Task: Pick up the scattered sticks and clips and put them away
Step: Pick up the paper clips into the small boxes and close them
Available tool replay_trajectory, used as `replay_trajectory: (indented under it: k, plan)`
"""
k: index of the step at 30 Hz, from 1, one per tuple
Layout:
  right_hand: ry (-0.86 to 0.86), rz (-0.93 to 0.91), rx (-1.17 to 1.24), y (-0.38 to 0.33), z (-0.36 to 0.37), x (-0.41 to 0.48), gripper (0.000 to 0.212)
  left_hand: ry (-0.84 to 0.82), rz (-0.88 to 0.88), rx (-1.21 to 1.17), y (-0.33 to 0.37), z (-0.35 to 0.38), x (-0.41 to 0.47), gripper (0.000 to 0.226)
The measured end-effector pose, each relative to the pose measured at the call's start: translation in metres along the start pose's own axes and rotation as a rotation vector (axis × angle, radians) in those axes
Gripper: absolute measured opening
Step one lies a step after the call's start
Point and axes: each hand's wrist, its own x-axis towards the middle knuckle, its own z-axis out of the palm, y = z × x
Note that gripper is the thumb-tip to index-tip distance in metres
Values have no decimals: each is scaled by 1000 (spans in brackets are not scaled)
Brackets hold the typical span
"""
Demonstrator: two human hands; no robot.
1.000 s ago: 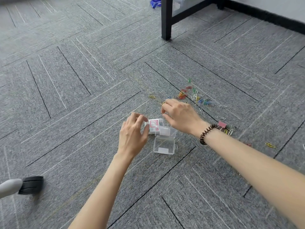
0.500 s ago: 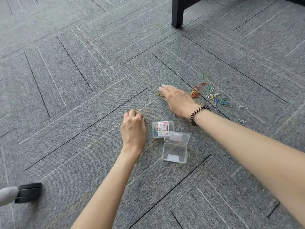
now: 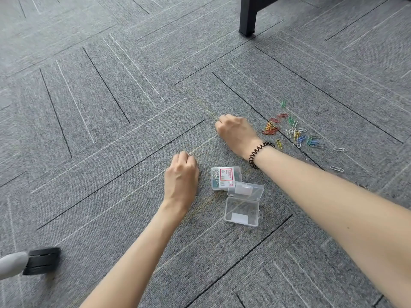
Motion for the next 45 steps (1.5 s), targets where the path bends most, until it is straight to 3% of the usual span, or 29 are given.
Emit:
replay_trajectory:
  k: [8, 14, 17, 20, 24, 26, 28, 30, 34, 37, 40, 45]
  plan:
    - [27, -63, -29, -5, -7, 3, 25, -11, 59, -64, -2, -5, 1, 20]
    - [57, 133, 235, 7, -1, 5, 24, -30, -35, -276, -6, -11, 12, 15]
    - [111, 217, 421, 19, 10, -5, 26, -67, -124, -514, 1, -18, 23, 19]
    - [124, 335, 642, 21, 11, -19, 16, -182, -321, -850, 15, -28, 41, 16]
    - [68, 610, 1224, 28, -2, -34, 17, -463, -649, -1505, 34, -32, 63, 14]
    - [43, 699, 1496, 34, -10, -42, 22, -524, -689, -1594, 43, -29, 70, 15]
    - [24, 755, 1593, 42, -14, -47, 21, -508, -660, -1531, 50, -22, 76, 13]
    - [-17, 744, 1512, 48, -14, -50, 15, -456, -593, -1385, 54, -14, 84, 16]
    - [-105, 551, 1148, 57, -10, -51, 12, -274, -261, -759, 56, 2, 96, 15]
    - [-163, 397, 789, 54, -8, -51, 34, -187, -25, -336, 51, 15, 105, 27]
    - [-198, 336, 745, 51, -3, -46, 39, -176, 101, -197, 47, 23, 113, 26]
    - [-244, 305, 732, 52, -3, -38, 25, -182, 92, -160, 47, 25, 122, 19]
